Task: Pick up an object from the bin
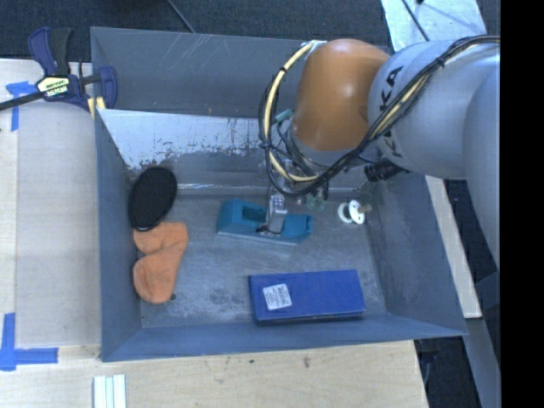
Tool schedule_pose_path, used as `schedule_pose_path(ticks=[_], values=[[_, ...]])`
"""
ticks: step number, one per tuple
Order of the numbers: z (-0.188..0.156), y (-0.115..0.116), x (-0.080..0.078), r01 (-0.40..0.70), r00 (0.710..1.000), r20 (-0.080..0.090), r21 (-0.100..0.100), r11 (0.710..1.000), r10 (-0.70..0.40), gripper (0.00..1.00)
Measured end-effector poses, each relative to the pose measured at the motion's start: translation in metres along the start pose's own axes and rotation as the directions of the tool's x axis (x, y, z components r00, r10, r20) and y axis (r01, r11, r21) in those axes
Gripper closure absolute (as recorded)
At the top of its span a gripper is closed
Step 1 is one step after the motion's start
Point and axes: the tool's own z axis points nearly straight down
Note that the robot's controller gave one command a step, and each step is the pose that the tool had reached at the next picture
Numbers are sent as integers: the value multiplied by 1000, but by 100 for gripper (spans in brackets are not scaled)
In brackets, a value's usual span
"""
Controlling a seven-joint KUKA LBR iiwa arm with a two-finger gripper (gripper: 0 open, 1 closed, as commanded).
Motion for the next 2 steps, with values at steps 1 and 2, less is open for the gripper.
schedule_pose_path(ticks=[1,2], values=[[-11,-55,3,-54,999,-3,0,999,54,0],[-11,-94,4,-26,1000,-1,3,1000,26,0]])
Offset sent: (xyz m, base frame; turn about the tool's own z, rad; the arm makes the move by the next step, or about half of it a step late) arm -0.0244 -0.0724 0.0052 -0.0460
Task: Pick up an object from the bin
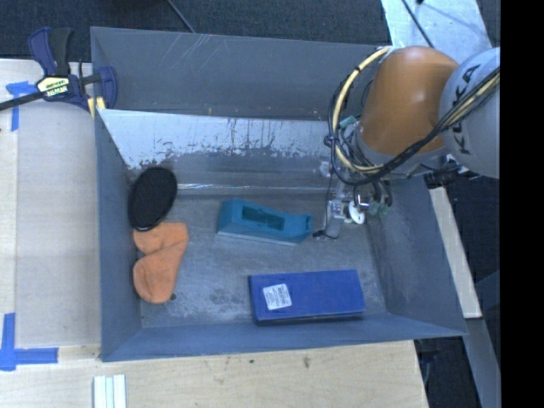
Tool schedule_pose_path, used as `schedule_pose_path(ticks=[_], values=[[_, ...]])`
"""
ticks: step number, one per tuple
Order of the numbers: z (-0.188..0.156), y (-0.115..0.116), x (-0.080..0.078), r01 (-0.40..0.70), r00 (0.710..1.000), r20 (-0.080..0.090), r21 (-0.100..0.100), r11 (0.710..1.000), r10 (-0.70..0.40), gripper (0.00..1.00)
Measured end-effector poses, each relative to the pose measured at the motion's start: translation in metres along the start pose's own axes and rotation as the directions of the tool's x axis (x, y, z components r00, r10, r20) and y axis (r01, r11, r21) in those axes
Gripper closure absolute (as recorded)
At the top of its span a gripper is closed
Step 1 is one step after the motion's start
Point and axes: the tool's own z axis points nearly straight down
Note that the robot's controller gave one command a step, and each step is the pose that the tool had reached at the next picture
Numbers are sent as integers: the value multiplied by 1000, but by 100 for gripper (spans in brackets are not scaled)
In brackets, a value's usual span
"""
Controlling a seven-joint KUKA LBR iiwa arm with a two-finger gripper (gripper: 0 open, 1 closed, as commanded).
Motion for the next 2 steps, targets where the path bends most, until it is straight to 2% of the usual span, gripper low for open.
schedule_pose_path(ticks=[1,2], values=[[25,45,1,8,1000,2,-1,1000,-8,0],[66,67,12,132,991,3,-10,991,-132,0]])
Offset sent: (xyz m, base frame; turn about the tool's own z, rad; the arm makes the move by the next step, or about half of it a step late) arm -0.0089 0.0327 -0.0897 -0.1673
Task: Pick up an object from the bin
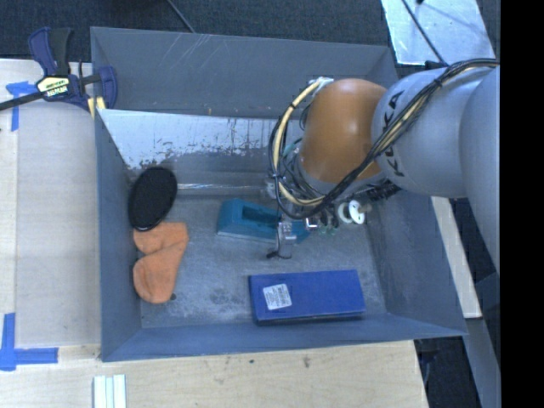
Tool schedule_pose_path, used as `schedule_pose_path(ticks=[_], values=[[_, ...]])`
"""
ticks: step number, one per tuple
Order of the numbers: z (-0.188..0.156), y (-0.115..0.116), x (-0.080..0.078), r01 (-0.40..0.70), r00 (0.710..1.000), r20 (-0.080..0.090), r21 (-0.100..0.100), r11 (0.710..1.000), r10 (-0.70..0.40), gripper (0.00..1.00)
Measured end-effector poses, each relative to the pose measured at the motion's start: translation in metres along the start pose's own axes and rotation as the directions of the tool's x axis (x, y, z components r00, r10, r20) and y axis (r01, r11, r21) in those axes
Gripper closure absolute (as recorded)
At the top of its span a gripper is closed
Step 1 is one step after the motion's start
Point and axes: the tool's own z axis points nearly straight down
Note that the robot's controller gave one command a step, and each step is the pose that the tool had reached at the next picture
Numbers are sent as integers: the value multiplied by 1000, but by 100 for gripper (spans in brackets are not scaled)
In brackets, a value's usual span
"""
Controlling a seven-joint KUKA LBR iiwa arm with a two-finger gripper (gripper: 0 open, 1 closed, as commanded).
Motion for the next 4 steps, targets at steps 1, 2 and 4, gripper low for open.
schedule_pose_path(ticks=[1,2,4], values=[[22,-12,-31,2,1000,0,8,1000,-2,100],[22,-12,-31,1,1000,0,8,1000,-1,100],[-190,-4,-12,23,1000,-8,9,1000,-23,100]])
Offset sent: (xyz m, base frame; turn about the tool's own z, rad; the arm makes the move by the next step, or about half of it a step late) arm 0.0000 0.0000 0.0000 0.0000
